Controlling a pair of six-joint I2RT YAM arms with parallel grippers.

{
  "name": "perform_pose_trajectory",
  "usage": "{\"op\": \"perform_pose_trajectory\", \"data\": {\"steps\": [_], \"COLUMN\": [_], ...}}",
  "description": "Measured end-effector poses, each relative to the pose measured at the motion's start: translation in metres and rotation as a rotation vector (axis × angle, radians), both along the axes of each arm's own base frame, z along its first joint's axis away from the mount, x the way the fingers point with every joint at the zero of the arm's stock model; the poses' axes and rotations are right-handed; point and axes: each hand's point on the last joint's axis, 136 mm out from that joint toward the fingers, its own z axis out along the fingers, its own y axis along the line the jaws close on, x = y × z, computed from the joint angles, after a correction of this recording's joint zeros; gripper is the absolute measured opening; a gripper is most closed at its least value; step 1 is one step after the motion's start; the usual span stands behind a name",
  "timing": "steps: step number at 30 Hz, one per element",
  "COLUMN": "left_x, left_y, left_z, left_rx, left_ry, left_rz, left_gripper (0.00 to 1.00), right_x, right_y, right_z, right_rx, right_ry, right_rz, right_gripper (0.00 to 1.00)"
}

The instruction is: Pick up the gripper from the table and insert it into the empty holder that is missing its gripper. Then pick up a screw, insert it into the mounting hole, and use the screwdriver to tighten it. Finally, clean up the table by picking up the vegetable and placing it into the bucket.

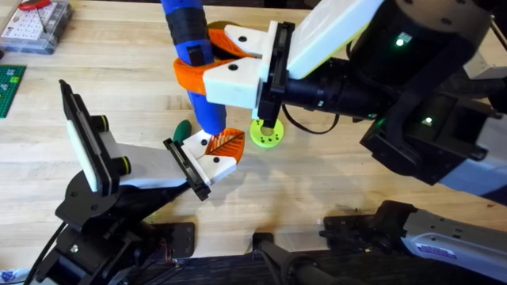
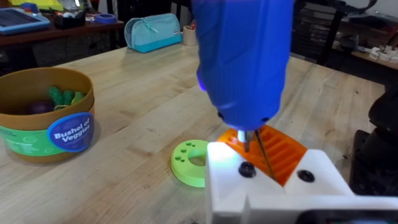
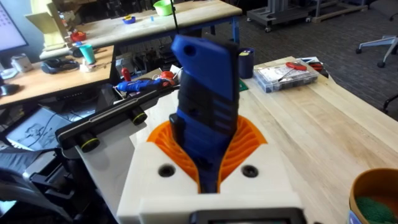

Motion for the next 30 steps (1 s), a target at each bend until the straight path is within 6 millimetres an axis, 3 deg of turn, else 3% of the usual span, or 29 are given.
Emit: {"op": "perform_pose_trajectory", "data": {"steps": [6, 17, 30], "left_x": [0.000, 0.000, 0.000], "left_y": [0.000, 0.001, 0.001], "left_z": [-0.004, -0.004, -0.004], "left_rx": [0.009, 0.010, 0.010], "left_ry": [0.016, 0.016, 0.016], "left_rz": [0.001, 0.005, 0.005], "left_gripper": [0.019, 0.019, 0.019], "right_x": [0.000, -0.023, -0.023], "right_y": [0.001, -0.024, -0.024], "right_z": [-0.007, 0.047, 0.046], "right_rx": [-0.017, 0.049, 0.030], "right_ry": [0.014, -0.296, -0.339], "right_rz": [0.001, -0.015, -0.017], "right_gripper": [0.101, 0.102, 0.101]}}
